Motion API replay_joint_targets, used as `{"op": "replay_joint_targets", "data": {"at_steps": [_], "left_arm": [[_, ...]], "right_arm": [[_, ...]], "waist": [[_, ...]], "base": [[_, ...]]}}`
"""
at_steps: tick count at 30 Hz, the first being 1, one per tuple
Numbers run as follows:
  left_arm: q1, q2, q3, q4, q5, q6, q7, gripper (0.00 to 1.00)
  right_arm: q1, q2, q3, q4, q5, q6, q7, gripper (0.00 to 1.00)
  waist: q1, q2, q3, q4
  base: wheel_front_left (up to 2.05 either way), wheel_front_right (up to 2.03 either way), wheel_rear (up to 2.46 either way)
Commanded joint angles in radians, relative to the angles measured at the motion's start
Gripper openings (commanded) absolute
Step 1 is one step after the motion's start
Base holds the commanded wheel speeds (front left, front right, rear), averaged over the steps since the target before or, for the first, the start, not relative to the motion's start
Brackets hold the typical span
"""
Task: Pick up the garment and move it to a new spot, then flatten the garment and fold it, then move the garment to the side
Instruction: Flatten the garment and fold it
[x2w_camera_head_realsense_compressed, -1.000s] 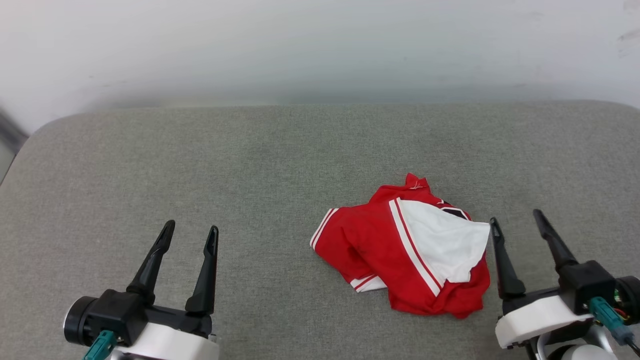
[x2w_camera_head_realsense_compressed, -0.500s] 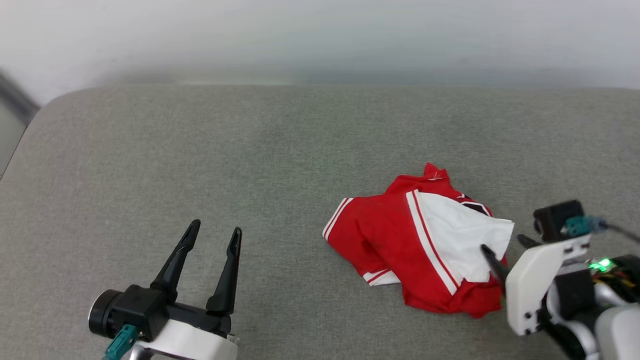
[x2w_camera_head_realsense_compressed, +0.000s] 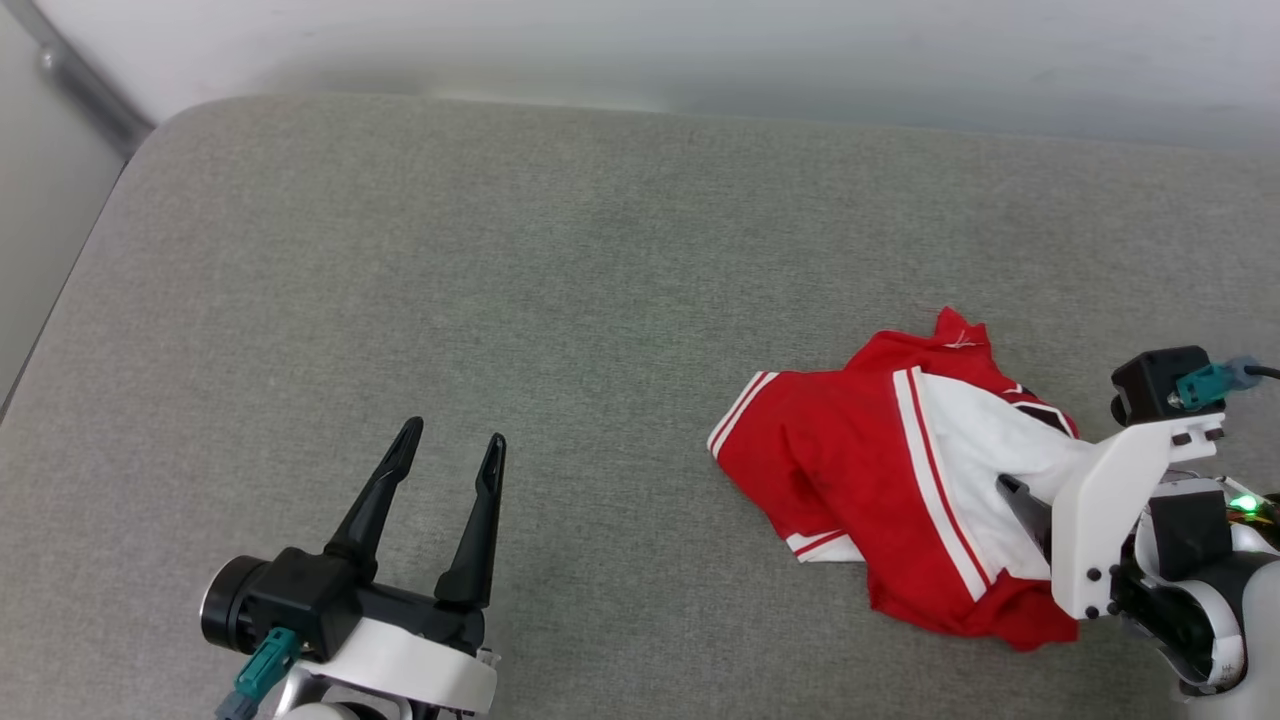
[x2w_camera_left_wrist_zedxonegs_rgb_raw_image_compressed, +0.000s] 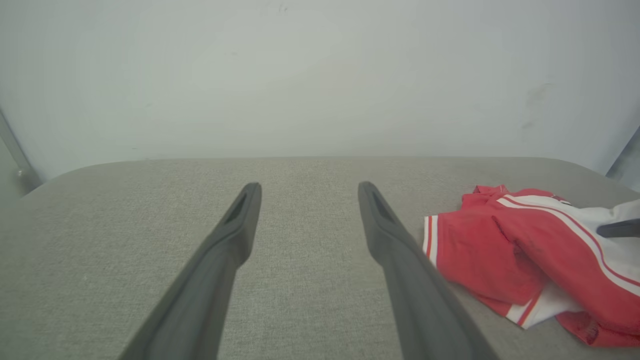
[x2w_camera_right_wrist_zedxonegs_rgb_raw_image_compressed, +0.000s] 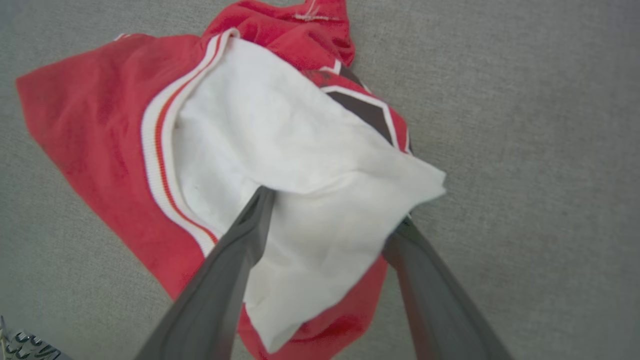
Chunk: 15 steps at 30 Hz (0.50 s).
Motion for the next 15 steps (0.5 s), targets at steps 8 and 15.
{"op": "replay_joint_targets", "data": {"at_steps": [8, 15], "left_arm": [[-0.008, 0.001, -0.007, 0.012, 0.005, -0.002, -0.003, 1.00], [0.021, 0.005, 0.000, 0.021, 0.000, -0.002, -0.003, 1.00]], "right_arm": [[-0.040, -0.039, 0.062, 0.043, -0.003, 0.000, -0.091, 0.00], [0.016, -0.051, 0.067, -0.026, 0.034, 0.000, -0.134, 0.00]], "waist": [[0.0000, 0.0000, -0.002, 0.020], [0.0000, 0.0000, -0.057, -0.019]], "base": [[0.00, 0.00, 0.00], [0.00, 0.00, 0.00]]}}
